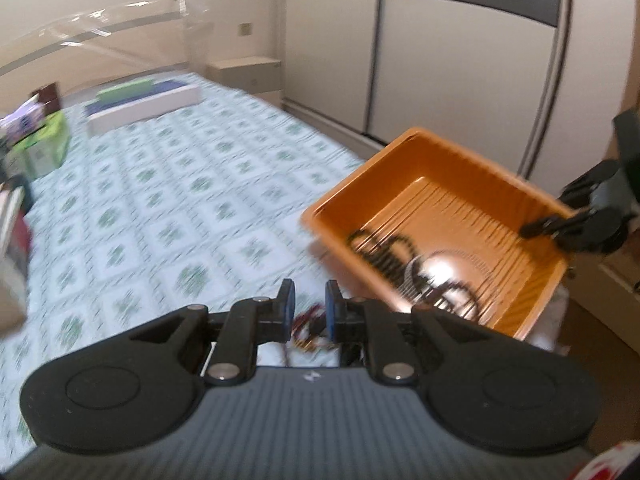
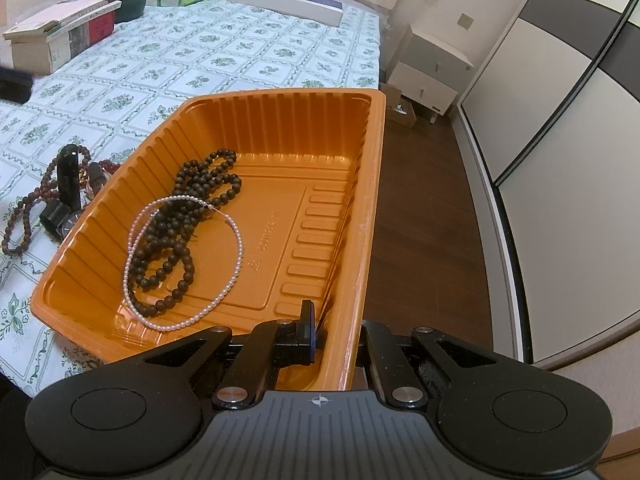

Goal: Organize jewelry
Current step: 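Move the left tool back to the pile and grasp a brown bead strand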

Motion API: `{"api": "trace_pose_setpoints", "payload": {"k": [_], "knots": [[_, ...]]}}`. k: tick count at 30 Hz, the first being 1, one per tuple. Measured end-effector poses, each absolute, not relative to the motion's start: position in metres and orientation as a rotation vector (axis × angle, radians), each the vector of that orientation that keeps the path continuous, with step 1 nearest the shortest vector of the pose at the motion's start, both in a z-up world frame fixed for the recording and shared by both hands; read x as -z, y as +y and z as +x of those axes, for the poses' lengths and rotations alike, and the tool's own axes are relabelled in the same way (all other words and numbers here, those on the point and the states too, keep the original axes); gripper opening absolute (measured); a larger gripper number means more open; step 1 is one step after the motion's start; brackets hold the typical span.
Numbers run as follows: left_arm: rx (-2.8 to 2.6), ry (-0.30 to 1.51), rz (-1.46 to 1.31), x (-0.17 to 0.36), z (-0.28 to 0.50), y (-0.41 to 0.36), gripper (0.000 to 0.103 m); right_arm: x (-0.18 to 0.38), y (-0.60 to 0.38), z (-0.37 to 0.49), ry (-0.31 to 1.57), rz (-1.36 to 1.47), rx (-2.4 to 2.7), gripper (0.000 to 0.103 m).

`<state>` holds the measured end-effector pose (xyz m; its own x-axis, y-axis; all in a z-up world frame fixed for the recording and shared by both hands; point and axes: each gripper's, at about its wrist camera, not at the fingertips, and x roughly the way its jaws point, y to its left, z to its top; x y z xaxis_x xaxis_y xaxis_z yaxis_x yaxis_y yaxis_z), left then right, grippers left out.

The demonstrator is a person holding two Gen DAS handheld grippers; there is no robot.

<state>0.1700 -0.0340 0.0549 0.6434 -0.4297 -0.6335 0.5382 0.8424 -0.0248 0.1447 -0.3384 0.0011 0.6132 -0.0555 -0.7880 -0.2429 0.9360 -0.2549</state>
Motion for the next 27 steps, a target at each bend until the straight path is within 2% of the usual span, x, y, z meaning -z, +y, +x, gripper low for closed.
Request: {"api": "trace_pose_setpoints", "payload": {"k": [9,16,21,27], "knots": [[0.448,0.739,0.147,-0.006,0.142,-0.002,0.014,0.0,-0.338,0.146,0.909,-0.357,-0.11,0.005],[0.44,0.807,0.098,0.029,0.122,-0.004,0.021,0.0,-0.338,0.146,0.914,-0.362,-0.106,0.005],[0.426,0.812,0.043,0.039,0.124,-0.011,0.025,0.0,-0.337,0.147,0.915,-0.363,-0.105,0.005],[0.388,0.831,0.015,0.046,0.136,-0.016,0.025,0.0,-0.337,0.147,0.915,-0.362,-0.105,0.005]]}}
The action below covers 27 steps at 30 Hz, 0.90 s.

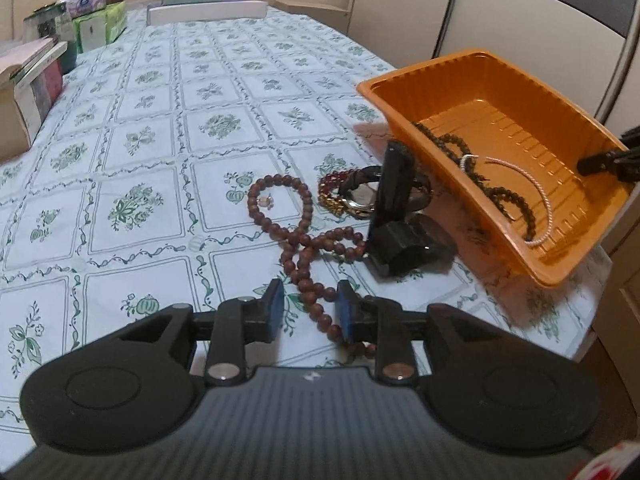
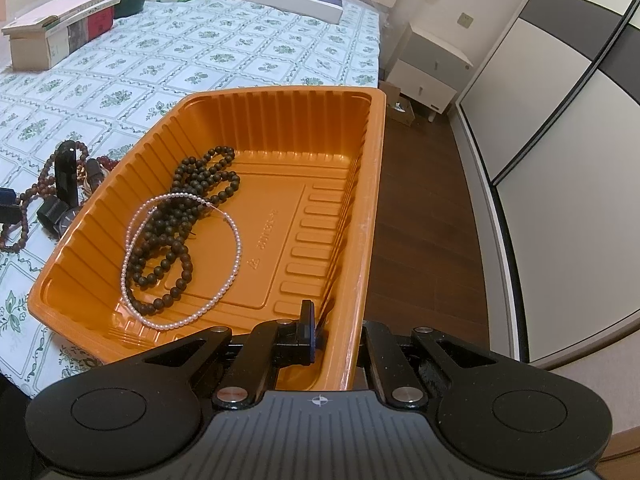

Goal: Organize jewelry
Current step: 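Move the left tool back to the pile and grasp a brown bead strand, then lift the brown bead strand with the left tool over the tray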

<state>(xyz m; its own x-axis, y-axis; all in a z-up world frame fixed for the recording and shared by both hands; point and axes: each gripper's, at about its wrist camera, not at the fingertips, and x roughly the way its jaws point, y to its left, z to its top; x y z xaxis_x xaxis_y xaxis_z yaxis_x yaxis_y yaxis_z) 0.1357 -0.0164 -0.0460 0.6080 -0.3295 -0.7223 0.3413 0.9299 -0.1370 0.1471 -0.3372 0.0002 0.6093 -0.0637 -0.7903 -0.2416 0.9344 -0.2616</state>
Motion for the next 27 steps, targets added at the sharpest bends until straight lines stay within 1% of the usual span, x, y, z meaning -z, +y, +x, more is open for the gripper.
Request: {"api": "trace_pose_setpoints", "payload": {"k": [2,4,7,10,18,23,27], "knots": [[0.38,0.835,0.009,0.047,0.137,-0.015,0.024,0.0,-0.337,0.148,0.915,-0.362,-0.106,0.005],[0.379,0.842,0.032,0.045,0.138,-0.014,0.006,0.0,-0.337,0.147,0.915,-0.363,-0.105,0.005],[0.391,0.838,0.063,0.038,0.139,-0.008,0.006,0.001,-0.337,0.147,0.913,-0.363,-0.105,0.005],[0.391,0.796,0.11,0.021,0.14,-0.002,0.006,0.001,-0.337,0.147,0.913,-0.362,-0.105,0.005],[0.413,0.622,0.19,-0.052,0.147,0.011,0.006,0.001,-0.338,0.147,0.911,-0.364,-0.105,0.005],[0.436,0.537,0.185,-0.101,0.156,0.017,0.006,0.001,-0.338,0.146,0.908,-0.367,-0.105,0.005],[0.455,0.482,0.182,-0.13,0.163,0.015,0.006,0.0,-0.338,0.146,0.908,-0.368,-0.104,0.005]]}}
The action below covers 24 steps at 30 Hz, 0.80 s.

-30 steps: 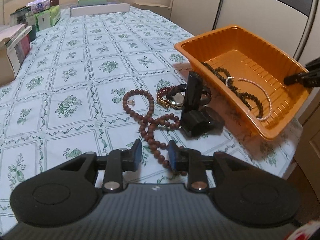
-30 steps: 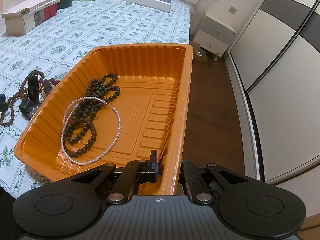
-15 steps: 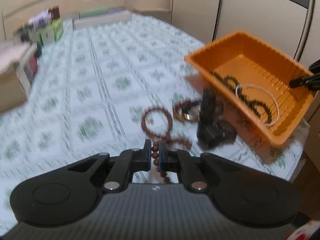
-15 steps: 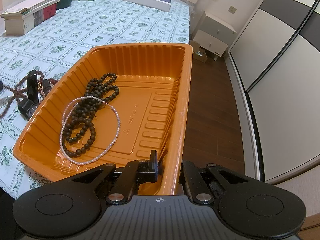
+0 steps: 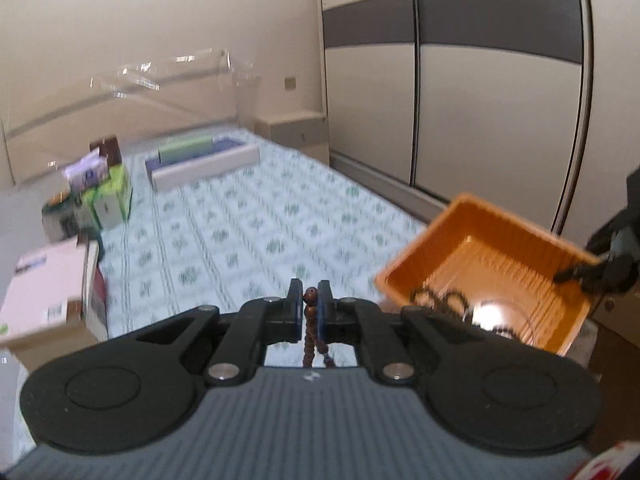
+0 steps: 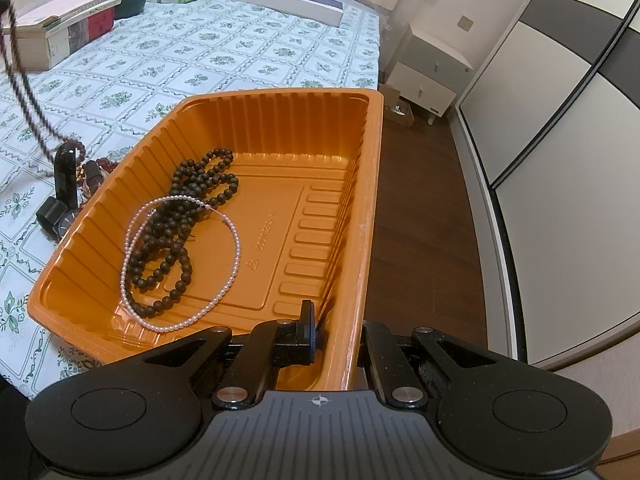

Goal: Organize jewelry
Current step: 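Lift the brown bead strand with the left tool over the tray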

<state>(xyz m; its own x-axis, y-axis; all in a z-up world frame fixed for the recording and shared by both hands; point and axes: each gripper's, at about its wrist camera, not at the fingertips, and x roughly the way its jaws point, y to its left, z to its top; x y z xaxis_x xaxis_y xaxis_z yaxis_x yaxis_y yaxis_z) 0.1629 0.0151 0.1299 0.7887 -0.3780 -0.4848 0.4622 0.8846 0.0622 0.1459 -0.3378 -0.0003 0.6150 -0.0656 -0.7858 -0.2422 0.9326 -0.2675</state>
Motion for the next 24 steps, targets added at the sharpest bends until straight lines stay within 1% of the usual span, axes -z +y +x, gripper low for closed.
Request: {"api": "trace_pose_setpoints", "payload": {"k": [10,16,20,24], "knots": [[0.54,0.4,0.197,-0.177,0.169,-0.008,0.006,-0.001,-0.338,0.146,0.905,-0.37,-0.104,0.005],[0.653,0.354,0.185,-0.205,0.166,-0.037,0.006,-0.002,-0.337,0.145,0.903,-0.37,-0.105,0.005],[0.734,0.335,0.166,-0.216,0.165,-0.063,0.006,-0.003,-0.338,0.145,0.9,-0.368,-0.106,0.005],[0.799,0.348,0.155,-0.213,0.167,-0.092,0.006,-0.003,-0.338,0.144,0.899,-0.369,-0.107,0.005]]}}
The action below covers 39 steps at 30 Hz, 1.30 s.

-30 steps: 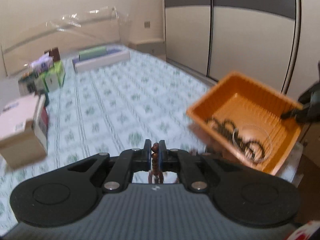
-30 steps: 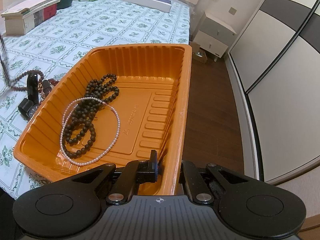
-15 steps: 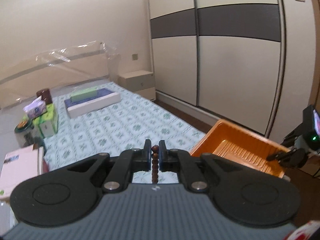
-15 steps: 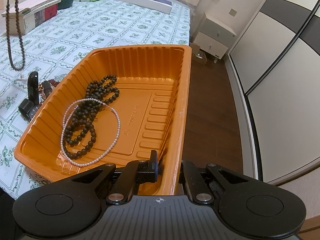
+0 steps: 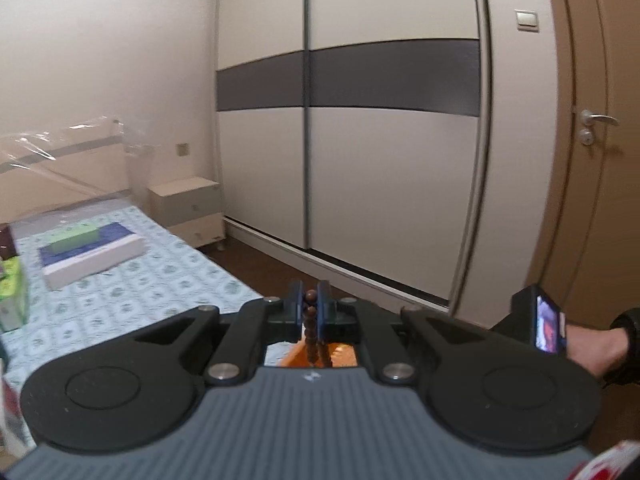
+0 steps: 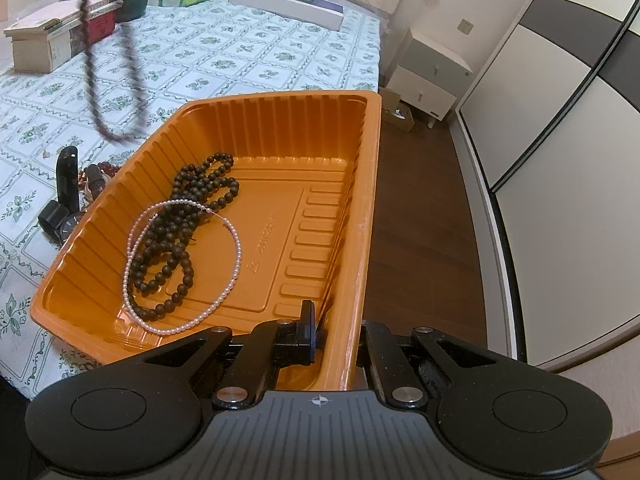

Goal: Organize jewelry
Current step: 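Lift the brown bead strand with the left tool over the tray, then lower the brown strand into the tray and open the left tool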

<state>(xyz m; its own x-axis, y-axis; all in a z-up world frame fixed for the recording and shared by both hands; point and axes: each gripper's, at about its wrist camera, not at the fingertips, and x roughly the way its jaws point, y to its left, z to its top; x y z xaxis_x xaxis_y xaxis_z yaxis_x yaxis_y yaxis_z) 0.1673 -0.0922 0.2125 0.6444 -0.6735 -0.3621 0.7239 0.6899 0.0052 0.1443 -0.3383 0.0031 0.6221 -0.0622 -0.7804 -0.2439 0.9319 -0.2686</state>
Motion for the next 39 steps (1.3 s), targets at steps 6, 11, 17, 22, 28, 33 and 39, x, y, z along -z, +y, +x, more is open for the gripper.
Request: {"api": "trace_pose_setpoints", "payload": {"k": [6,11,17,22,28,33,39], "knots": [[0.895,0.459,0.161,-0.179,0.176,-0.136,0.006,-0.003,-0.337,0.143,0.896,-0.372,-0.108,0.005],[0.919,0.528,0.192,-0.148,0.187,-0.161,0.006,-0.003,-0.337,0.143,0.896,-0.372,-0.107,0.005],[0.908,0.591,0.2,-0.118,0.2,-0.179,0.006,-0.004,-0.338,0.142,0.894,-0.368,-0.109,0.005],[0.905,0.628,0.212,-0.102,0.205,-0.189,0.006,-0.003,-0.339,0.142,0.896,-0.369,-0.11,0.005],[0.902,0.655,0.213,-0.091,0.21,-0.193,0.006,-0.003,-0.339,0.143,0.899,-0.366,-0.11,0.005],[0.889,0.67,0.215,-0.085,0.212,-0.194,0.006,-0.003,-0.339,0.143,0.899,-0.367,-0.11,0.005],[0.866,0.676,0.212,-0.084,0.213,-0.191,0.01,-0.003,-0.339,0.143,0.9,-0.365,-0.109,0.005]]}}
